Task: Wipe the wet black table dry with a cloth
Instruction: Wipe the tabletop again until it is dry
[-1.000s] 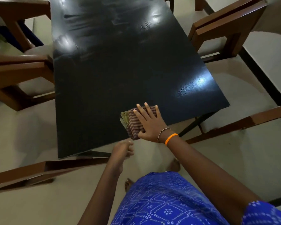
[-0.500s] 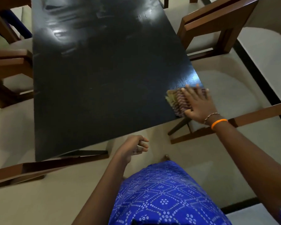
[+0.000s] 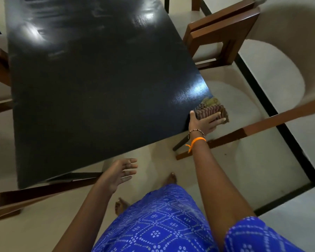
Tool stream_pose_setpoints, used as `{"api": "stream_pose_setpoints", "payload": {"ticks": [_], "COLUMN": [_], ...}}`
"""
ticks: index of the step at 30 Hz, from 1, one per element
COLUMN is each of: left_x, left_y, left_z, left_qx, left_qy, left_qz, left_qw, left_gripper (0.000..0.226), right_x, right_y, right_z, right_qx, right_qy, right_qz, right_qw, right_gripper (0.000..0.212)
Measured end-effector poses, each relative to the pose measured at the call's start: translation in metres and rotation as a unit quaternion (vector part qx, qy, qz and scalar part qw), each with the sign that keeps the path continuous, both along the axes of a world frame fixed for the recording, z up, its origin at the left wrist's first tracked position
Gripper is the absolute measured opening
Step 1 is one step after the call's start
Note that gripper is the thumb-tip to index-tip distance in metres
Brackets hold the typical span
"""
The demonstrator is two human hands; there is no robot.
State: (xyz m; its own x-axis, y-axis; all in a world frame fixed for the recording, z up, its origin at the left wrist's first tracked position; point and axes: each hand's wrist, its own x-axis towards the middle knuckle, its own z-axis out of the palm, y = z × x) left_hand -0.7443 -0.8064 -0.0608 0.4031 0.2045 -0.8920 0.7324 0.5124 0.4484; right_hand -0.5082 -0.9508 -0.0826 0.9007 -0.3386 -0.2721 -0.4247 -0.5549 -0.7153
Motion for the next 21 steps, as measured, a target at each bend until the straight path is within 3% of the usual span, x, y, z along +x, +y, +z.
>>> {"api": "stream_pose_setpoints", "payload": {"ticks": [4,7,10,15,21], "left_x": [-0.033,-0.057,-0.082,-0.124,-0.193], "left_y": [0.030,0.052,0.070,0.090,0.106], "left_z": [-0.007,-0.008,-0.006,0.001,-0.006], "left_qx": [-0.021,-0.047,-0.032,0.002,0.049], "left_qy": [0.004,-0.001,-0.002,-0.004,-0.004], "left_qz": [0.081,0.177,0.225,0.275,0.328], "left_qw": [0.996,0.983,0.974,0.962,0.944], "left_gripper": [0.026,0.023,0.020,0.022,0.027], "right_x": [-0.030,-0.081,-0.142,-0.244,-0.333], "right_y": [0.032,0.065,0.107,0.168,0.230], "right_z": [-0.001,0.004,0.012,0.002,0.010], "right_qx": [0.055,0.100,0.146,0.196,0.200], "right_qy": [0.002,-0.024,0.007,0.118,0.250], "right_qz": [-0.062,-0.068,-0.063,0.027,0.178], "right_qw": [0.997,0.992,0.987,0.973,0.931], "right_gripper": [0.093,0.086,0.072,0.070,0.064]}}
